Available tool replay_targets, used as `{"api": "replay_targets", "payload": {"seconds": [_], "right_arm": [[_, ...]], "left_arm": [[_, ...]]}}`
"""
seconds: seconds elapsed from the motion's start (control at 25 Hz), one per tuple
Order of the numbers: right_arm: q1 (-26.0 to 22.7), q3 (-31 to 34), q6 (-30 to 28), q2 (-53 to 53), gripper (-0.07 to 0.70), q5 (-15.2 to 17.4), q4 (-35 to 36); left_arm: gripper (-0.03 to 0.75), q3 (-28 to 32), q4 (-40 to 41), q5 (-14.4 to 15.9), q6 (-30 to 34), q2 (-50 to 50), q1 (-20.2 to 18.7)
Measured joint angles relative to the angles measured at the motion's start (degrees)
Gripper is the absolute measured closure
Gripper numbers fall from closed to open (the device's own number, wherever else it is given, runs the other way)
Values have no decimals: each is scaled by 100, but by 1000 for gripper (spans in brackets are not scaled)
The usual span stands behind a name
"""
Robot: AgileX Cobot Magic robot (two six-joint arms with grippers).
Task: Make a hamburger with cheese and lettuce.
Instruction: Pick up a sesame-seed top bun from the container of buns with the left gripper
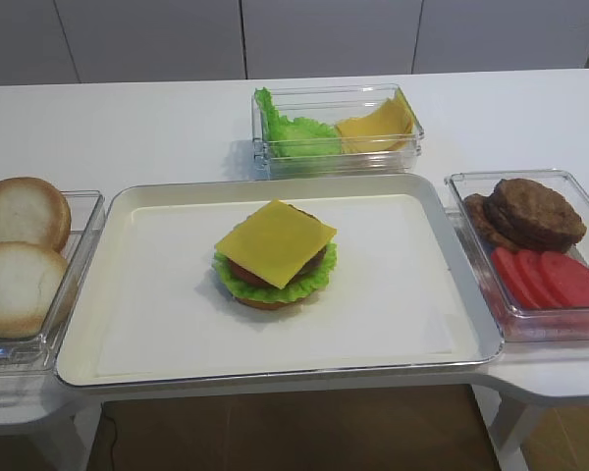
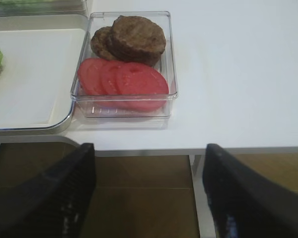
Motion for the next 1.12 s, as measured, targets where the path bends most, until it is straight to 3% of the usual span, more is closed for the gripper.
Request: {"api": "replay_targets", "payload": {"seconds": [0.84, 1.04, 1.12], "right_arm": [[0, 0, 0, 0, 122, 0, 0], [0, 0, 0, 0, 122, 0, 0], [0, 0, 9, 0, 122, 0, 0]], "left_arm": [[291, -133, -86, -90, -67, 11, 0], [291, -623, -86, -97, -583, 1029, 0], [291, -859, -86, -287, -781, 1651, 0]]}}
